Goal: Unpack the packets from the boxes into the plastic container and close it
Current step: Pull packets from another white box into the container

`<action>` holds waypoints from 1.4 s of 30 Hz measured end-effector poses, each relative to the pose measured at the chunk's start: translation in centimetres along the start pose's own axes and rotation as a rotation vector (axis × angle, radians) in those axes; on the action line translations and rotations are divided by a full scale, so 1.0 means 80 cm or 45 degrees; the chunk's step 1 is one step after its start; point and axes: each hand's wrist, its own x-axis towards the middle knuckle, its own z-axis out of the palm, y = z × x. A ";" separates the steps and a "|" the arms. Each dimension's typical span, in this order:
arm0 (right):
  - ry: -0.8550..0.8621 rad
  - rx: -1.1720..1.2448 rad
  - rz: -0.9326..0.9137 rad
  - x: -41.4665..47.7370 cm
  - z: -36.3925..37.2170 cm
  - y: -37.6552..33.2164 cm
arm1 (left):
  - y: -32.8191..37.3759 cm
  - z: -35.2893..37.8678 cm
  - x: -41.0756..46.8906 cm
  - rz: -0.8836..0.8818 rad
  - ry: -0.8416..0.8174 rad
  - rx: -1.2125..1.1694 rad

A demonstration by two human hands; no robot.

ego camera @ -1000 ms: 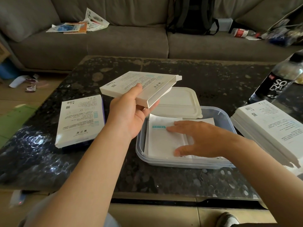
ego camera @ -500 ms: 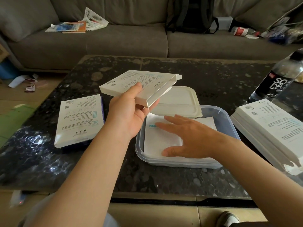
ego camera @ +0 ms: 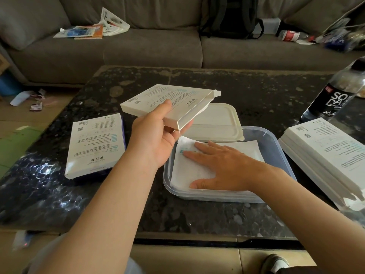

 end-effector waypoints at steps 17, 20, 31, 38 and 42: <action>0.252 0.236 0.052 -0.006 -0.001 0.002 | -0.002 0.002 -0.001 -0.012 -0.004 0.013; 1.073 0.380 -0.068 -0.009 -0.006 -0.002 | -0.002 0.004 -0.003 0.002 0.008 0.063; 1.102 0.391 -0.072 -0.010 -0.020 -0.009 | -0.006 0.011 -0.013 -0.010 -0.043 0.197; 0.996 0.276 -0.098 -0.002 -0.018 0.000 | -0.010 0.014 -0.013 0.023 -0.115 0.303; 1.042 0.216 -0.126 -0.001 -0.016 0.001 | -0.012 0.012 -0.013 0.010 -0.098 0.290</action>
